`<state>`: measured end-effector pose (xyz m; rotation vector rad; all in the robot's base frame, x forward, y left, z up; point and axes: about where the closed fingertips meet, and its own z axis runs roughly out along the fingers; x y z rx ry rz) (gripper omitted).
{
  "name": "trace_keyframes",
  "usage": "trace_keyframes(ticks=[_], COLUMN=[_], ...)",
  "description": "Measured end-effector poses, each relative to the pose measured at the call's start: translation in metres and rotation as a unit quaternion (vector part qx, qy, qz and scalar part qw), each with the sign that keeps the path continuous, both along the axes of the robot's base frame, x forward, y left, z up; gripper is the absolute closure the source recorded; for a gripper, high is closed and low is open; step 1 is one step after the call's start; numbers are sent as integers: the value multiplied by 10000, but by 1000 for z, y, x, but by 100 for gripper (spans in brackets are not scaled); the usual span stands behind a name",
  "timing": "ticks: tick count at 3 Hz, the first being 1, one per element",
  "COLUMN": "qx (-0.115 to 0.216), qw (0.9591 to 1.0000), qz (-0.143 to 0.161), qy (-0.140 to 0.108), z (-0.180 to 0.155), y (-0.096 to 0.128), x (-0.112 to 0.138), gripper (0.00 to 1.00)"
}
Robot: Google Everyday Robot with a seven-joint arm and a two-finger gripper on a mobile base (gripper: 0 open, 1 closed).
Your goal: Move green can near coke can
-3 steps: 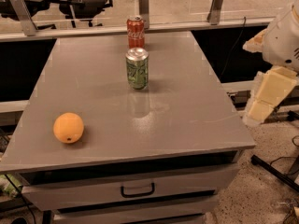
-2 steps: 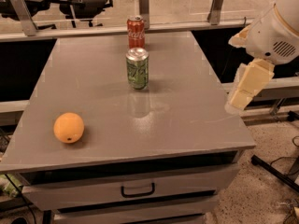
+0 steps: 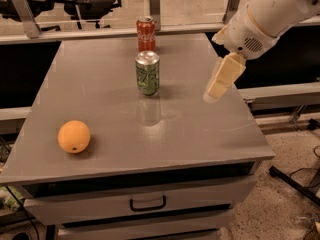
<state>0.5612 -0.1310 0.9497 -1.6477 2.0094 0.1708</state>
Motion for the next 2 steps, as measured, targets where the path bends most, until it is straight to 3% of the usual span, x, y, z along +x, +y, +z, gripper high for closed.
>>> trace_keyframes(ticks=[2], qx=[282], qw=[9993], qz=[252], qy=[-19], z=[-15], y=[71], x=[42], gripper=[0])
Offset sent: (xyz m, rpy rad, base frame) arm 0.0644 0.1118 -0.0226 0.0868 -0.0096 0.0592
